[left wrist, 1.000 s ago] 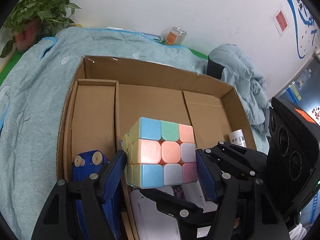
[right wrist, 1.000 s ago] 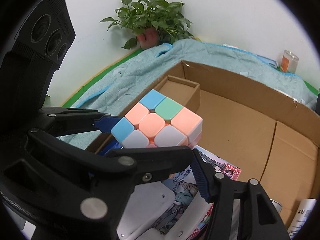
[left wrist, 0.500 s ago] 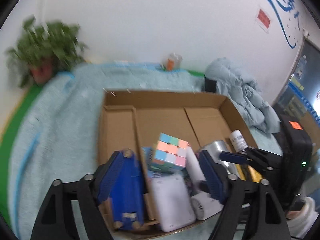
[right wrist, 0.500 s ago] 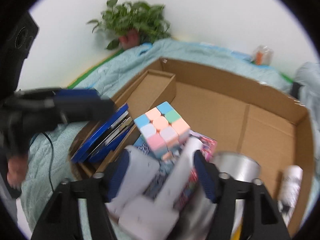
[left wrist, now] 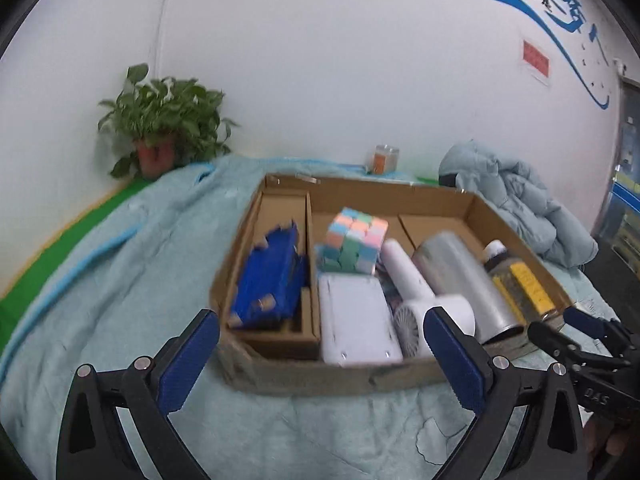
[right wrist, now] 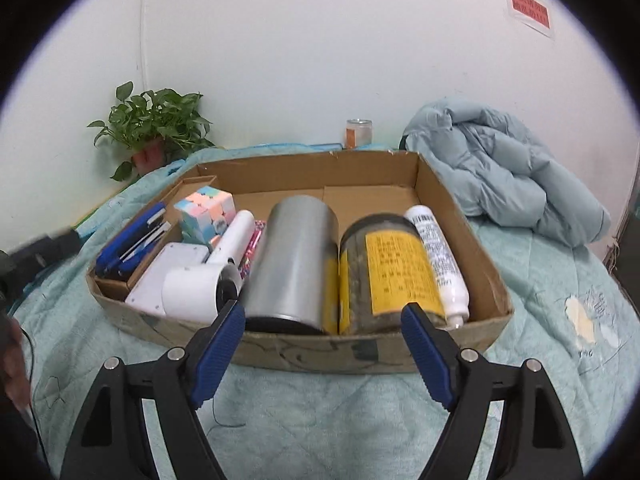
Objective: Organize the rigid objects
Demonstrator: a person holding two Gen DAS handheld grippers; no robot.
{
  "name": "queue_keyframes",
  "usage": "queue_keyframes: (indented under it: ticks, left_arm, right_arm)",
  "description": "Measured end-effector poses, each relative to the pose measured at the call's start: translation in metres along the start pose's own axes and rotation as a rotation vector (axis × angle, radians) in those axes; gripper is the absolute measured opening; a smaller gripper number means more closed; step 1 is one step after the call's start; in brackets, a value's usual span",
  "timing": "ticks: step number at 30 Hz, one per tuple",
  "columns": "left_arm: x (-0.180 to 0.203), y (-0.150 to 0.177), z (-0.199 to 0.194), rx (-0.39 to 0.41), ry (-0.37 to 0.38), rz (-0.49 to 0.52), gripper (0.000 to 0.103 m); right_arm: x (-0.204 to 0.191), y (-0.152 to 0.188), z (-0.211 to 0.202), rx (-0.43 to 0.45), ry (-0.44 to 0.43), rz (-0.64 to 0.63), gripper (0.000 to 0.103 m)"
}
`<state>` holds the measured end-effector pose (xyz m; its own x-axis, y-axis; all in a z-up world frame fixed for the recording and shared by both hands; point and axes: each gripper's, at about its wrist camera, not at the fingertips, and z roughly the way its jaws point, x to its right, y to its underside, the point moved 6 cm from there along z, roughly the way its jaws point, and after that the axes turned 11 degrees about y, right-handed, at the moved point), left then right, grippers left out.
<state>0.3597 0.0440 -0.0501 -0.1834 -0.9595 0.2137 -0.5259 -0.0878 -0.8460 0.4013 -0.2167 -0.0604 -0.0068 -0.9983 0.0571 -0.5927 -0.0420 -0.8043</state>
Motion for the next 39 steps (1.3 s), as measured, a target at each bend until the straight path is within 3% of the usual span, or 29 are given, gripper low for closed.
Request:
queue_keyframes:
  ticks: [4,9,14,20,23,35,39]
  left_arm:
    - [0.025,0.021,0.014,0.012,0.024,0.003,0.103]
    - [0.042,0.042,0.032,-0.044,-0.041,0.029,0.102]
    - [0.05,0.038,0.052,-0.074,-0.082,0.086,0.102]
    - [0.043,0.025,0.076,-0.098,-0.096,0.073,0.102]
    - [0.041,0.026,0.087,-0.108,-0.095,0.073,0.102]
    - [0.042,0.035,0.087,0.017,-0.156,0.097,0.103]
    - [0.04,0.037,0.084,0.032,-0.166,0.081,0.103]
  right_arm:
    - [-0.006,0.008,-0.009,0.022,-0.001,-0.02,0.08]
    - [-0.01,0.021,-0.006,0.008,0.022,0.0,0.08]
    - [-0.004,0.02,0.004,-0.005,0.028,0.013,0.08]
    - [-0.005,0.014,0.021,-0.007,0.015,-0.003,0.08]
    - [-0.007,0.015,0.023,0.04,0.03,-0.037,0.08]
    - [-0.007,0.025,0.02,0.147,0.079,-0.043,0.082]
    - [-0.004,0.025,0.023,0.128,0.085,-0.027,0.092]
